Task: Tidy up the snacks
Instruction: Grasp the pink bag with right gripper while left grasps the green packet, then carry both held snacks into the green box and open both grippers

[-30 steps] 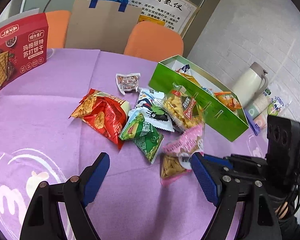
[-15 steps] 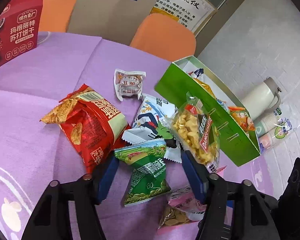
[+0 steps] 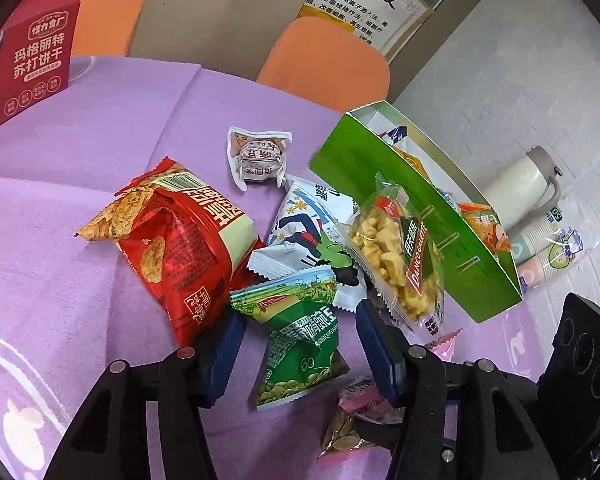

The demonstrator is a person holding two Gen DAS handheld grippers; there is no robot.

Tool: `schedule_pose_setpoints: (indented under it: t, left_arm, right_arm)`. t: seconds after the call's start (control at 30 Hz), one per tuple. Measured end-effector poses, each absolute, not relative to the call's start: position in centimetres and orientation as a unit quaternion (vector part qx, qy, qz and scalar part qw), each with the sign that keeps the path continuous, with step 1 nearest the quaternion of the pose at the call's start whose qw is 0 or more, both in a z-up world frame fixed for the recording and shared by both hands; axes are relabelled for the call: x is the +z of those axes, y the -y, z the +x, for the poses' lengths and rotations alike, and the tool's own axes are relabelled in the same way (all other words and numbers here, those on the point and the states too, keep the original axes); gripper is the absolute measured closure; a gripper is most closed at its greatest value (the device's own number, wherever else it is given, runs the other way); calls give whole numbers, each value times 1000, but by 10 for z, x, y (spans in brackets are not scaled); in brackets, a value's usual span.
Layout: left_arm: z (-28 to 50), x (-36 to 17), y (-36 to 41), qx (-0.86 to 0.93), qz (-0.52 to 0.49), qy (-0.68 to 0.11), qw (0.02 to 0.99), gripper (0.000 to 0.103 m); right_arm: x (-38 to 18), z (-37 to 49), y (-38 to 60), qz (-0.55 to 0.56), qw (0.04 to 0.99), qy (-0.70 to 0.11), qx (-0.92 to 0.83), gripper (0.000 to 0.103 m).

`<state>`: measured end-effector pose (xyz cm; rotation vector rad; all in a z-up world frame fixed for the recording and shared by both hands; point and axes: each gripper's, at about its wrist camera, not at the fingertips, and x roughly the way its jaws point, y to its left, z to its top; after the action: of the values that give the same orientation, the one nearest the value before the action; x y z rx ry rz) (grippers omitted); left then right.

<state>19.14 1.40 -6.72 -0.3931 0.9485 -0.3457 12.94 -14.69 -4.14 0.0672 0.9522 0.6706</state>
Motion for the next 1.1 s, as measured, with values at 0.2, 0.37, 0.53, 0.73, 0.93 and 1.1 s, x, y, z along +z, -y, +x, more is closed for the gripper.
schedule_pose_setpoints:
  t: [0.2, 0.37, 0.53, 0.73, 0.93, 1.1]
  left_arm:
    - [188, -66, -9, -166, -159, -449, 863, 46]
    - [187, -65, 3, -152, -104, -446, 876, 60]
    - [181, -63, 3, -159, -102, -449, 873, 71]
    - [150, -33, -7, -202, -121, -425, 874, 71]
    - [150, 19, 12, -245, -104, -380, 886, 71]
    - [169, 55, 41, -268, -85, -348, 894, 71]
  right_arm:
    - [-39, 114, 167, 24, 839, -452, 304, 66]
    - [-40, 111, 181, 38, 841, -454, 292, 56]
    - [-38, 109, 185, 55, 837, -457, 297, 67]
    - [-16, 98, 205, 76, 842, -438, 306, 68]
    - [29, 100, 232, 83, 874, -385, 286, 68]
    - [62, 119, 258, 76, 904, -345, 241, 68]
